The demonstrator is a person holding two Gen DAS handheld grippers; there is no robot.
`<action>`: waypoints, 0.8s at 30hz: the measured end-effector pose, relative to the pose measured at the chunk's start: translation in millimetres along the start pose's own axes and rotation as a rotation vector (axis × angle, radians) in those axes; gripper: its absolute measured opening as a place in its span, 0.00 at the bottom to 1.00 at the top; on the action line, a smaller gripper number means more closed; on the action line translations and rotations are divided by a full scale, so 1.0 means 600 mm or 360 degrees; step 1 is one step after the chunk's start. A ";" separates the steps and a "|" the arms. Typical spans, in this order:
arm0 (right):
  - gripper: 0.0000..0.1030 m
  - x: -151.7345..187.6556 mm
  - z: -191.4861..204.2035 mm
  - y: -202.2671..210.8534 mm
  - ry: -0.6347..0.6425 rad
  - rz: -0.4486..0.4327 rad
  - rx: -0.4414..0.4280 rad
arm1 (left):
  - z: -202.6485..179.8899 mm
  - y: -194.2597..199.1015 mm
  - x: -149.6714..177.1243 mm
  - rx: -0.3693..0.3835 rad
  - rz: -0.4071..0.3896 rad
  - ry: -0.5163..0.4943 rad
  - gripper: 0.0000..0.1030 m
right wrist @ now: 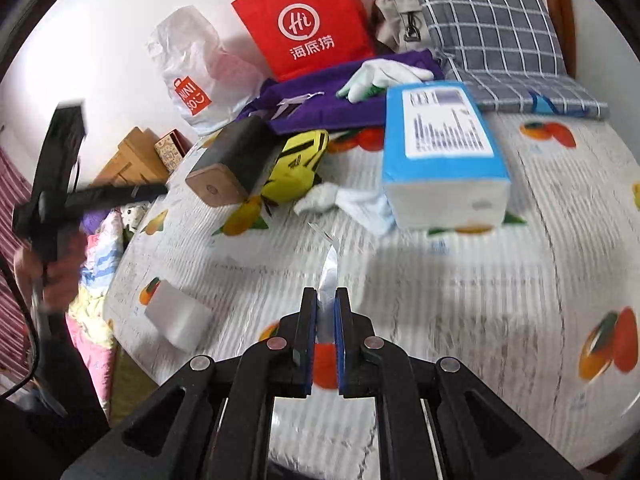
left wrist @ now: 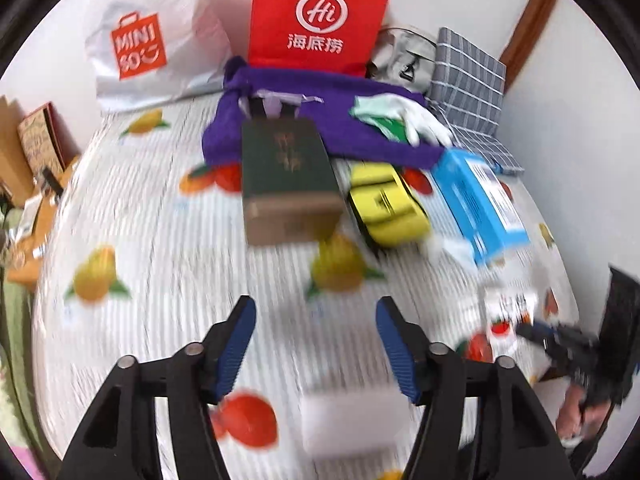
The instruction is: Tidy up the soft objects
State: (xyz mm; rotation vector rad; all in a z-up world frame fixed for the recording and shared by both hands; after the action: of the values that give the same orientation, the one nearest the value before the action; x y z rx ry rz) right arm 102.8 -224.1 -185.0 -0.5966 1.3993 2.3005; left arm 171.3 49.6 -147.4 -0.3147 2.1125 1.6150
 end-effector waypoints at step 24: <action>0.63 0.035 -0.045 0.012 0.0019 -0.0096 0.0214 | -0.031 -0.050 0.120 0.0087 0.0032 0.0230 0.71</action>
State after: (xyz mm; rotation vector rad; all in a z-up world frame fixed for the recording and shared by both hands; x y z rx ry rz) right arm 85.9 -249.3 -202.0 -0.6034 1.5066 2.1400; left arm 118.0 30.4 -204.5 -0.4049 2.2693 1.5856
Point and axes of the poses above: each gripper's, at about its wrist camera, not at the fingertips, and y roughly against the way its jaws point, z to its left, x to its underside, the point moved 1 cm from there along -y, roughly the way its jaws point, and after that the axes turned 1 degree about y, right-handed, at the moved point
